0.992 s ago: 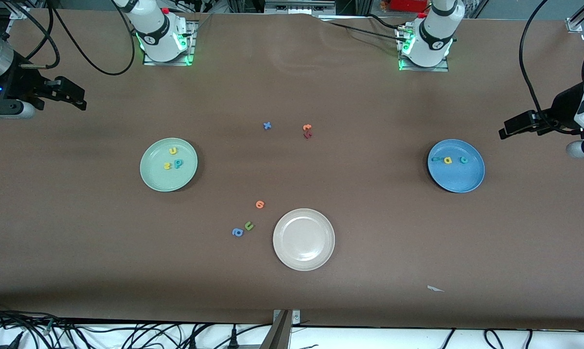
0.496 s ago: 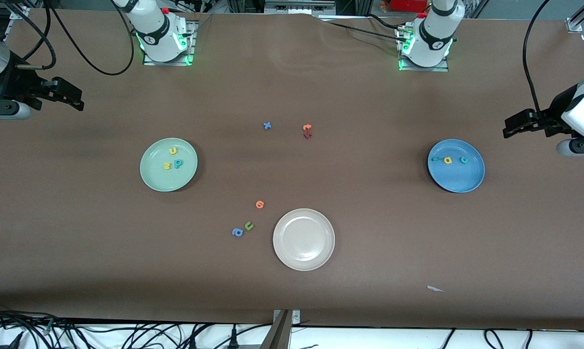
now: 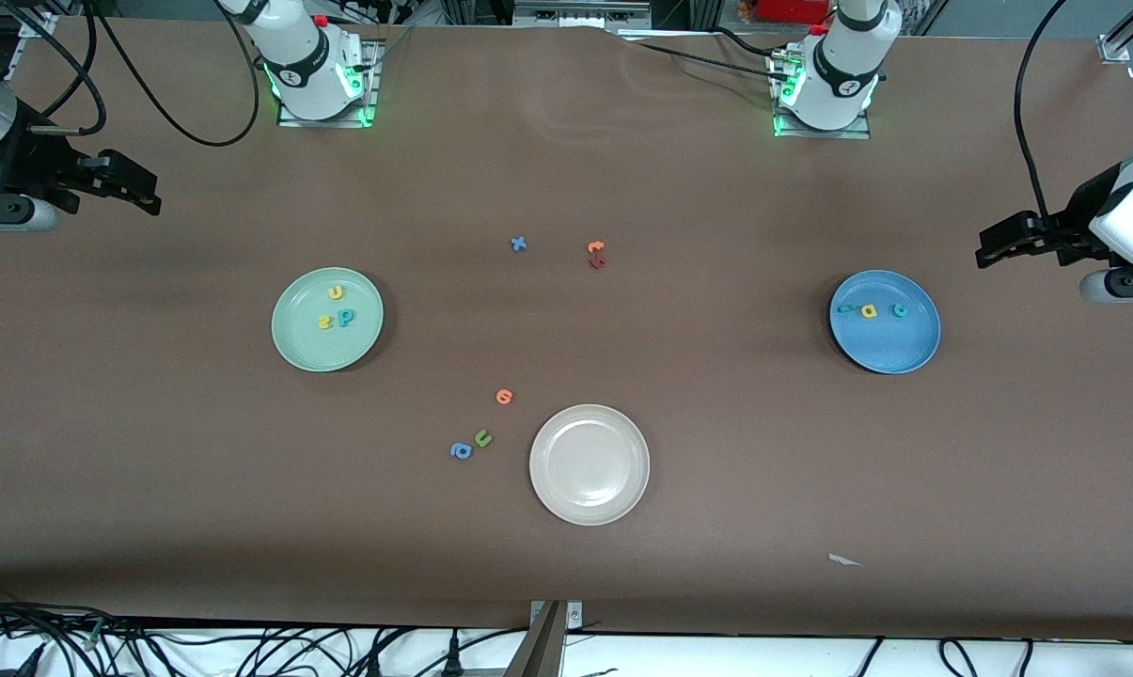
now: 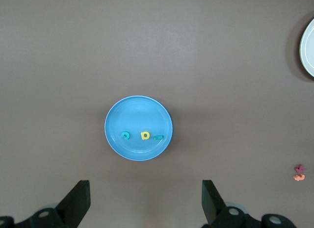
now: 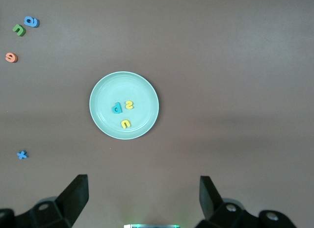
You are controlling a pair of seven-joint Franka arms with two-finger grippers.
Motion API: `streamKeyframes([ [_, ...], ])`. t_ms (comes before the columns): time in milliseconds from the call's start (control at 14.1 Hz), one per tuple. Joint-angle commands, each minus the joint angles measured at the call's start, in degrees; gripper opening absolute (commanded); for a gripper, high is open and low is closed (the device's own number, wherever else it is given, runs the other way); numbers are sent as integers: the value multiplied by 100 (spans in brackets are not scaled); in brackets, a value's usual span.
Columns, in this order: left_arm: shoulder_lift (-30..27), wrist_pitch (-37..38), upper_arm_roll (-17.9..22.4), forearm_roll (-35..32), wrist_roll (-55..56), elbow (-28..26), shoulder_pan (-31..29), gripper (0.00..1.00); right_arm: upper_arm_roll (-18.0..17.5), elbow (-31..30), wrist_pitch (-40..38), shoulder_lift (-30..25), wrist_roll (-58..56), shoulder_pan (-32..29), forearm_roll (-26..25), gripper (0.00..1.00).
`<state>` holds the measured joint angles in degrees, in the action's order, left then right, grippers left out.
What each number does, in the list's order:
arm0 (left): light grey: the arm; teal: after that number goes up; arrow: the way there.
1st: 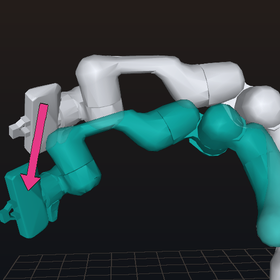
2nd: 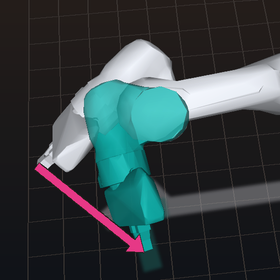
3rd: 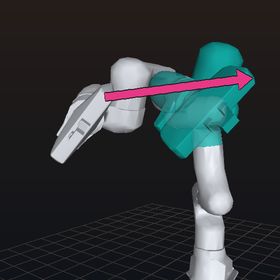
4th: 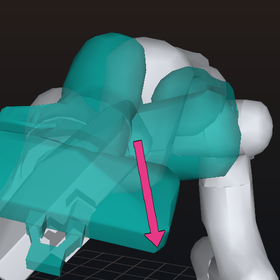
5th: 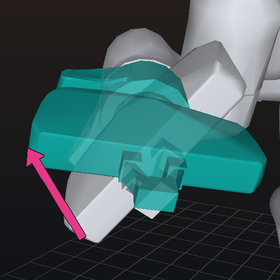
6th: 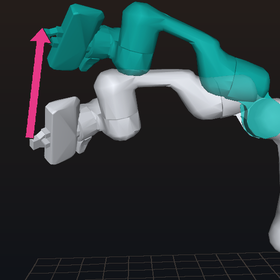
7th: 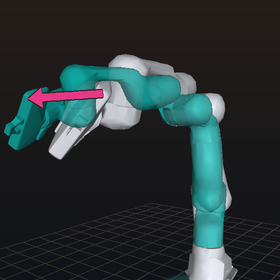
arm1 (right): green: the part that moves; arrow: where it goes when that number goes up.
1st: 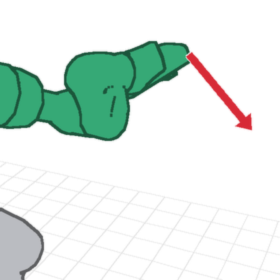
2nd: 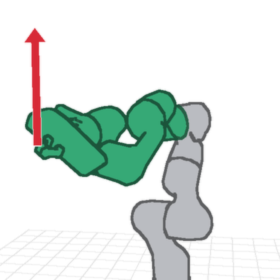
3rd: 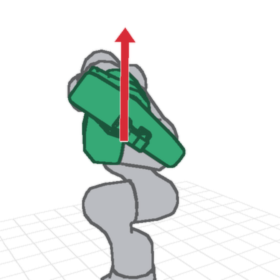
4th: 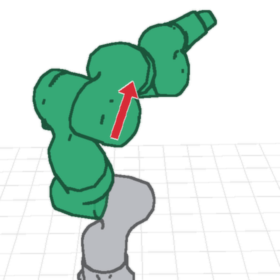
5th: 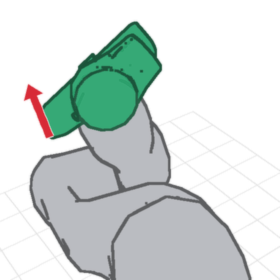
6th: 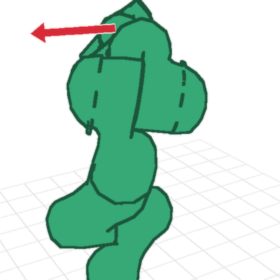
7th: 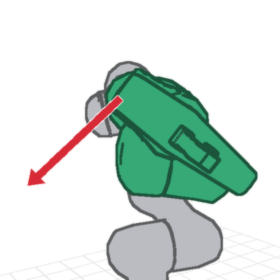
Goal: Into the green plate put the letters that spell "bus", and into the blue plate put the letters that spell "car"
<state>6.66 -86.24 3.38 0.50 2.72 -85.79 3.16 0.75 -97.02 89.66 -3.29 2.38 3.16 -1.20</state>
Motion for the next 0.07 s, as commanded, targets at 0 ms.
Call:
streamKeyframes([
  [0, -34, -16, -4, -67, -96, 18, 17, 100, 13, 78, -54, 30, -18, 1, 15, 100],
])
